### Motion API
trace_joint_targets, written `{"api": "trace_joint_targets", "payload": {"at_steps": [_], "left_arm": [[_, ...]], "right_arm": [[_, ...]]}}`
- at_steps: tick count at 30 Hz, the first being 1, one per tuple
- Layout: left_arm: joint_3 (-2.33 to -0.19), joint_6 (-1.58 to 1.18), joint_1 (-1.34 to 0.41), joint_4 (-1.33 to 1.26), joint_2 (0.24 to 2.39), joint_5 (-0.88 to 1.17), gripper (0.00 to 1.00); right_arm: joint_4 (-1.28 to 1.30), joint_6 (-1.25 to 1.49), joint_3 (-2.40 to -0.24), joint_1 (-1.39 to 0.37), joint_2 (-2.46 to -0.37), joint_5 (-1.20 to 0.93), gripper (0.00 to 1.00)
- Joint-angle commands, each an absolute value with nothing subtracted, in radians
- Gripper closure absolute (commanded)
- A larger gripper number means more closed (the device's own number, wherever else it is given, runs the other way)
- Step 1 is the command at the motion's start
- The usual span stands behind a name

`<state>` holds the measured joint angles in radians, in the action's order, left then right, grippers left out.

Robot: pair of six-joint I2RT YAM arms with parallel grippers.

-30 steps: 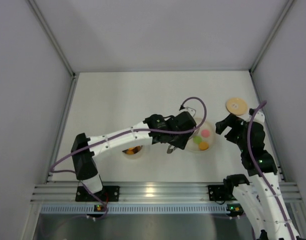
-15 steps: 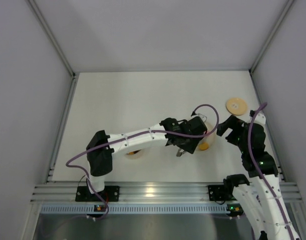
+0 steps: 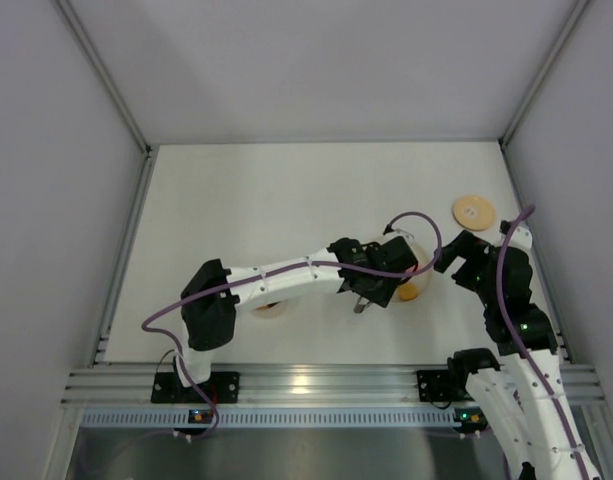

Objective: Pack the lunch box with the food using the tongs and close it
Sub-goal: Pick up the fake food from the plate.

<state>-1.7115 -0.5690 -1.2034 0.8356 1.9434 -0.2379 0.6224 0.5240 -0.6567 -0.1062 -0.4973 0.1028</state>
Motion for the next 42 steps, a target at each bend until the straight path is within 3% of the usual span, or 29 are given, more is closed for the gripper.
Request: {"api": "trace_joint_targets", "payload": {"at_steps": [1,18,42], "left_arm": [[-1.759,-0.557,-1.206,0.821,1.951,-0.265,0.48],[-1.752,-0.528,-1.204,0.891,1.954,-0.238,0.49],[-1.756,-0.525,-1.204,0.937,1.809,-0.354,0.62]], "right_arm": [[0.634,0.511,-0.701,-0.095,-0.489,0.092,0.05],[0.627,0.515,-0.715,-0.094,-0.502,0.081,0.05],[0.612,0.528,-0.701,-0.094,-0.505,0.075,0.05]]}}
